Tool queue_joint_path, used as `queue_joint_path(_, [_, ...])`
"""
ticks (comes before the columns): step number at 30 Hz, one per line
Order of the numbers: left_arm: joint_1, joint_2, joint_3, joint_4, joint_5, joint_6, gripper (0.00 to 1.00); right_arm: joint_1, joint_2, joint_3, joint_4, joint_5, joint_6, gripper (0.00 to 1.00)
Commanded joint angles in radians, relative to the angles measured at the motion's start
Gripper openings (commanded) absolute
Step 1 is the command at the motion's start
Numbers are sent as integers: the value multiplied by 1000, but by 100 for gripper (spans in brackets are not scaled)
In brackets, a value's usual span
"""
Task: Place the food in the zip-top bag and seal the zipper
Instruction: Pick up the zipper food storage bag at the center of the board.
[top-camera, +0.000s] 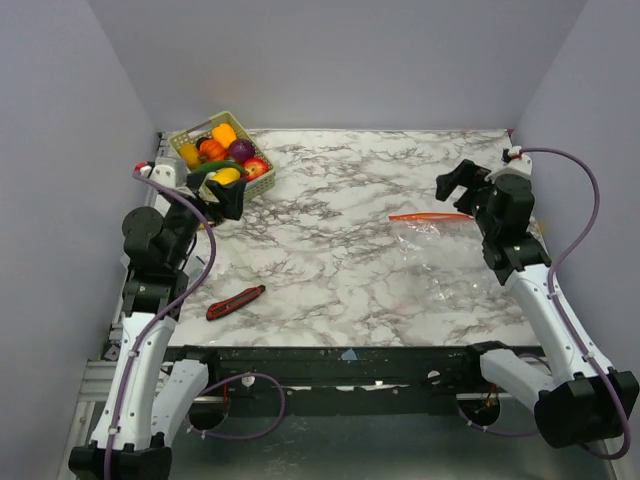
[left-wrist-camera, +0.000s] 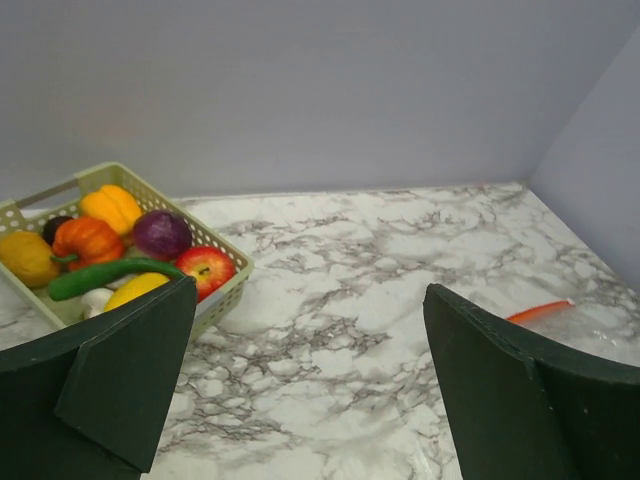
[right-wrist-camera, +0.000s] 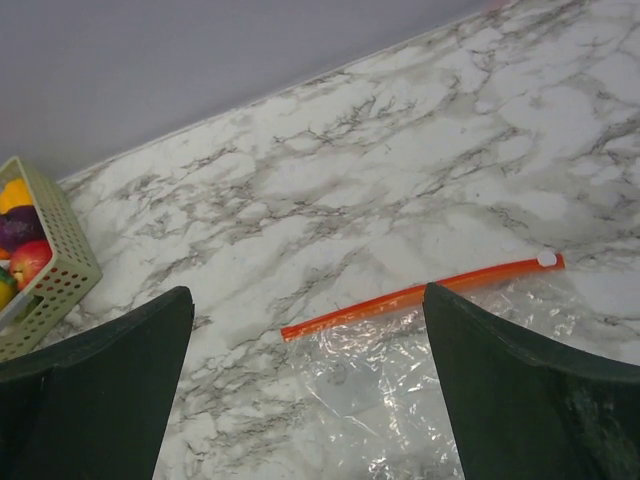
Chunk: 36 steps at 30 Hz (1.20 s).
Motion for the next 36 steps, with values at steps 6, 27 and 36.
queue_joint_path(6, [-63,99,14,-93,150,3,99,5,52,65,-216,272,169,100])
queue_joint_path(27, [-165,191,60,-156,338,-103,98,6,749,643,-850,593,458,100])
queue_joint_path(36, [-185,239,81,-194,352,-112,96,65,1003,840,-974,606,541,100])
